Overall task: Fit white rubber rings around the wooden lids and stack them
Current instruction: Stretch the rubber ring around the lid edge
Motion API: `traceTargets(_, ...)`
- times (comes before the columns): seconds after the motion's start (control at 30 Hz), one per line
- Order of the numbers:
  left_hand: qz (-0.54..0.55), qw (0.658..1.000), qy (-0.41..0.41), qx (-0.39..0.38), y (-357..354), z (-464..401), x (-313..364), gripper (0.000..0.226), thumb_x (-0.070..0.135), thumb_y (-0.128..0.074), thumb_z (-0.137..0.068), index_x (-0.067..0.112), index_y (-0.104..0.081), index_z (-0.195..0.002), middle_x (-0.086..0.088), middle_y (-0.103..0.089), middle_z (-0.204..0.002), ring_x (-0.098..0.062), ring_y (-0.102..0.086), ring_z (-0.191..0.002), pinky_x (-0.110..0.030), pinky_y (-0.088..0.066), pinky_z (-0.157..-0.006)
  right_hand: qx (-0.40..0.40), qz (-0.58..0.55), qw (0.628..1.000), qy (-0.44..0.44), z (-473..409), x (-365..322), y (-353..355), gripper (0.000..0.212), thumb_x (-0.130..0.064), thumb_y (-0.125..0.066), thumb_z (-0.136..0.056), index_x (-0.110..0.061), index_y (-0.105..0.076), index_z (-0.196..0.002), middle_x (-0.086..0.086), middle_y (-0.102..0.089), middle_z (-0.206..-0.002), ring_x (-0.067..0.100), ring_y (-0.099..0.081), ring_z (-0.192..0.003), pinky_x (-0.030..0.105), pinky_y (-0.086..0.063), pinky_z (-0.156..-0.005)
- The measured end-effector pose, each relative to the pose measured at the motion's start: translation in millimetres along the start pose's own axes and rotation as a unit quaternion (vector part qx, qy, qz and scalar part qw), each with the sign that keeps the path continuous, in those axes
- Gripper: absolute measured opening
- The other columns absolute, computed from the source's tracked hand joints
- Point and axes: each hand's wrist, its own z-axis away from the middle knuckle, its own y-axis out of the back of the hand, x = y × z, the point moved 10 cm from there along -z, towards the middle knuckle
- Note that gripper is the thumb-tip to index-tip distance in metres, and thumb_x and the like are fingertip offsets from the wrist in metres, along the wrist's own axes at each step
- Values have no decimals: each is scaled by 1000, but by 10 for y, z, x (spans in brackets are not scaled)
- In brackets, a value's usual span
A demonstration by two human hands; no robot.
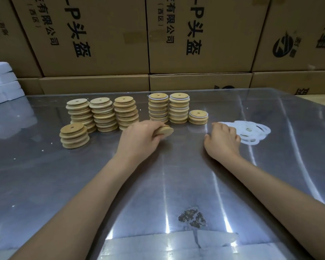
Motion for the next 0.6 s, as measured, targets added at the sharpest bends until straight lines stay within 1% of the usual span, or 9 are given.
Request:
traceTargets(0.07,-7,1000,-17,-18,-65,1,90,25,31,-64,-86,27,-66,-110,6,-69,-106,-21,-61,-102,-32,-46,-69,-4,36,999,-15,-26,53,5,39,-23,-42,-97,-5,-43,-131,14,-43,-139,34,-32,-128,42,-27,-101)
traceTargets(0.17,9,998,-49,-49,-159,-1,194,26,31,-64,-87,27,-67,-112,7,-68,-108,-18,-61,-105,-36,-50,-76,4,84,996,-18,-83,127,42,33,-27,-43,-97,-7,-49,-123,13,-52,-129,33,-41,-121,41,-29,-96)
traceTargets(0.2,16,996,-57,-62,-194,1,217,27,33,-64,-87,27,-67,-113,7,-67,-109,-18,-61,-105,-37,-50,-78,10,81,997,-16,-104,145,61,30,-27,-45,-97,-9,-52,-119,12,-55,-126,33,-44,-118,40,-29,-94)
traceTargets(0.27,25,993,-66,-93,-271,14,250,33,40,-64,-86,29,-65,-117,10,-65,-113,-14,-59,-108,-37,-50,-81,26,63,998,-8,-152,179,99,16,-19,-49,-94,-14,-57,-106,11,-60,-116,32,-50,-109,38,-27,-86)
traceTargets(0.3,28,991,-69,-109,-314,23,261,37,45,-64,-85,30,-64,-119,13,-63,-116,-12,-58,-109,-36,-49,-82,31,55,998,-1,-170,185,106,14,-13,-48,-92,-16,-59,-100,10,-63,-112,32,-52,-105,36,-25,-82)
traceTargets(0.37,30,988,-71,-133,-375,44,278,47,56,-62,-82,33,-61,-123,17,-59,-120,-7,-55,-110,-31,-48,-82,33,40,999,14,-186,175,109,20,-9,-47,-91,-16,-61,-103,9,-66,-109,32,-54,-103,35,-23,-78)
traceTargets(0.43,49,986,-66,-143,-400,54,277,55,63,-60,-78,34,-59,-125,17,-58,-122,-7,-54,-111,-29,-47,-81,37,0,999,29,-188,160,119,21,-13,-47,-94,-14,-62,-108,10,-66,-110,34,-55,-105,36,-32,-80)
traceTargets(0.5,66,985,-55,-149,-431,52,257,63,64,-62,-76,31,-55,-130,14,-57,-127,-8,-52,-116,-29,-46,-86,48,-72,996,36,-184,147,157,20,-16,-50,-94,-15,-63,-109,8,-67,-109,32,-57,-102,36,-38,-79)
traceTargets(0.6,95,980,-6,-175,-541,59,144,79,64,-65,-74,29,-41,-141,10,-50,-139,-9,-47,-126,-32,-43,-99,67,-200,976,61,-159,49,232,18,-20,-56,-92,-21,-62,-109,-6,-66,-96,18,-58,-86,28,-37,-71)
